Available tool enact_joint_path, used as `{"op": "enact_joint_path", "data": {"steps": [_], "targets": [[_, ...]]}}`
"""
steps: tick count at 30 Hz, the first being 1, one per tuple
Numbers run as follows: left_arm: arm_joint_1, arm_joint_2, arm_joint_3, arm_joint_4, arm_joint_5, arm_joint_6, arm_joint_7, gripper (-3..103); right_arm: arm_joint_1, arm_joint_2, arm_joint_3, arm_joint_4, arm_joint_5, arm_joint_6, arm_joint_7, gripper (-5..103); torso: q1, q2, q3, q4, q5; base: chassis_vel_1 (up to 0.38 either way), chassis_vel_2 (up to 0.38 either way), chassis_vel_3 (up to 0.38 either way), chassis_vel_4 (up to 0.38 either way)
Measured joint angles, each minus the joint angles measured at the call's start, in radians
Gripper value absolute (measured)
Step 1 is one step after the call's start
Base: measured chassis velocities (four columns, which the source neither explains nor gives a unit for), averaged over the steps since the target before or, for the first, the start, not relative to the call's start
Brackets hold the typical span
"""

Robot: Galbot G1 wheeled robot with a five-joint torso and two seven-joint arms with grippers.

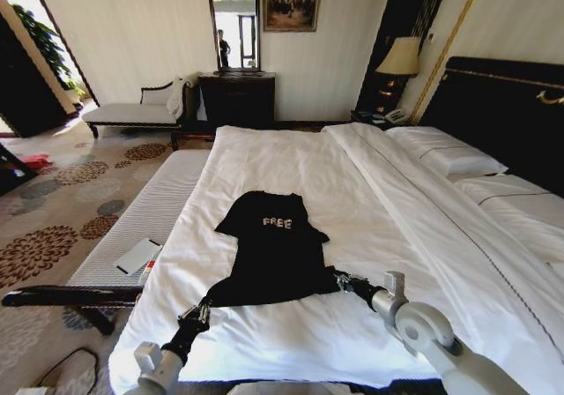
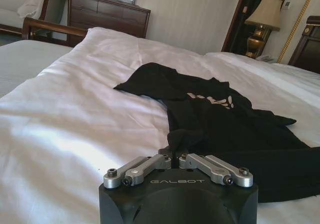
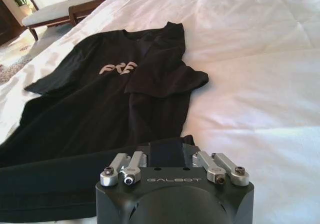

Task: Fold the clothes on the bed.

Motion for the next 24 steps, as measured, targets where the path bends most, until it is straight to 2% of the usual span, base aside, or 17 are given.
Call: {"op": "enact_joint_path", "data": {"steps": [1, 4, 6, 9, 10, 13, 14, 15, 16, 18, 24], "targets": [[0.000, 0.000, 0.000, 0.000, 0.000, 0.000, 0.000, 2, 0.000, 0.000, 0.000, 0.000, 0.000, 0.000, 0.000, 37, 0.000, 0.000, 0.000, 0.0000, 0.0000, 0.000, 0.000, 0.000, 0.000], [0.001, 0.001, 0.000, 0.002, -0.001, -0.001, 0.002, 2, -0.069, 0.030, 0.041, 0.033, 0.030, -0.022, 0.002, 54, 0.000, 0.000, 0.000, 0.0001, 0.0001, 0.000, 0.000, 0.000, 0.000], [0.001, 0.001, -0.001, 0.003, -0.002, -0.001, 0.003, 2, -0.086, 0.041, 0.048, 0.032, 0.032, -0.025, -0.003, 54, 0.000, 0.000, 0.000, -0.0001, 0.0002, 0.000, 0.000, 0.000, 0.000], [0.001, 0.002, -0.002, 0.006, -0.004, -0.002, 0.005, 2, -0.101, 0.079, 0.056, -0.008, 0.037, -0.029, -0.034, 70, 0.000, 0.000, 0.000, -0.0001, 0.0002, 0.000, 0.000, 0.000, 0.000], [0.001, 0.002, -0.002, 0.006, -0.004, -0.002, 0.005, 2, -0.101, 0.079, 0.056, -0.008, 0.037, -0.029, -0.034, 70, 0.000, 0.000, 0.000, -0.0001, 0.0002, 0.000, 0.000, 0.000, 0.000], [0.001, 0.002, 0.000, 0.006, -0.004, -0.002, 0.006, 2, -0.069, 0.102, 0.053, -0.064, 0.035, -0.028, -0.060, 86, 0.000, 0.000, 0.000, 0.0001, 0.0003, 0.000, 0.000, 0.000, 0.000], [0.001, 0.002, 0.000, 0.006, -0.004, -0.002, 0.006, 2, -0.069, 0.102, 0.053, -0.064, 0.035, -0.028, -0.060, 86, 0.000, 0.000, 0.000, 0.0001, 0.0003, 0.000, 0.000, 0.000, 0.000], [0.001, 0.003, 0.001, 0.004, -0.003, -0.002, 0.006, 2, -0.056, 0.106, 0.052, -0.079, 0.033, -0.027, -0.066, 91, 0.000, 0.000, 0.000, 0.0002, 0.0004, 0.000, 0.000, 0.000, 0.000], [0.002, 0.003, 0.002, 0.003, -0.002, -0.002, 0.006, 2, -0.046, 0.107, 0.051, -0.088, 0.032, -0.025, -0.068, 91, 0.000, 0.000, 0.000, 0.0003, 0.0005, 0.000, 0.000, 0.000, 0.000], [0.004, 0.005, 0.003, 0.002, -0.001, -0.002, 0.005, 2, -0.030, 0.105, 0.051, -0.109, 0.032, -0.024, -0.070, 99, 0.000, 0.000, 0.000, 0.0003, 0.0004, 0.000, 0.000, 0.000, 0.000], [0.004, 0.003, 0.008, 0.002, 0.002, -0.002, 0.004, 2, -0.029, 0.097, 0.047, -0.122, 0.032, -0.023, -0.073, 100, 0.000, 0.000, 0.000, 0.0002, 0.0002, 0.000, 0.000, 0.000, 0.000]]}}
